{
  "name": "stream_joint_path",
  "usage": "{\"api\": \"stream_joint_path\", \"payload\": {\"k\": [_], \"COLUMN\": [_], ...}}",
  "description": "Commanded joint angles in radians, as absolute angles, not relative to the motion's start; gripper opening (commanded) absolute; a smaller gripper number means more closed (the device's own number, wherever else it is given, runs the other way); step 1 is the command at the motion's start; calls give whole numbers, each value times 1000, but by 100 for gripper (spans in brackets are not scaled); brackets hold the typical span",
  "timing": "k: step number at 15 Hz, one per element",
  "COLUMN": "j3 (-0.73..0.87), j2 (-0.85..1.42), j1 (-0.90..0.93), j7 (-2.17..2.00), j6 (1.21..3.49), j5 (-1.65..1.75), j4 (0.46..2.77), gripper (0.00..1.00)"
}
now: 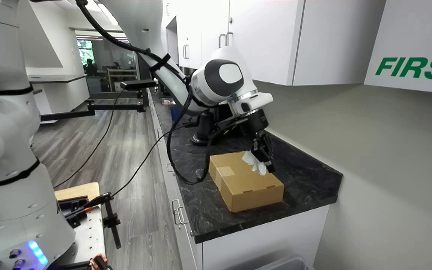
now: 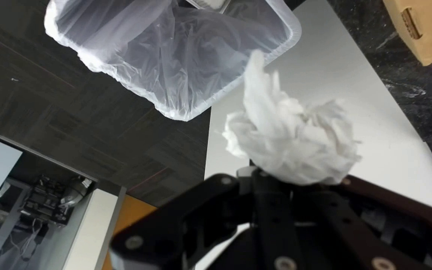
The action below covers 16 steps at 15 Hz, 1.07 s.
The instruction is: Put the blue can in the bin, place the white paper from the top of the box in the bin
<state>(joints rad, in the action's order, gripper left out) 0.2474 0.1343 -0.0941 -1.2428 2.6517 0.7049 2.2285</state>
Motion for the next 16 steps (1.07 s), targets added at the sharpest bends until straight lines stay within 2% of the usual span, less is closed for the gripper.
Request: {"api": "stream_joint_path", "payload": {"k": [1,8,16], "j3": [248,312,382], "j2": [114,234,436], "j1": [-160,-275,-325], "j7": [-1046,-612,-442], "j6": [2630,2558,2444], "j5": [512,150,88], "j4": [2193,1946,1751], "gripper": [4,4,4]}}
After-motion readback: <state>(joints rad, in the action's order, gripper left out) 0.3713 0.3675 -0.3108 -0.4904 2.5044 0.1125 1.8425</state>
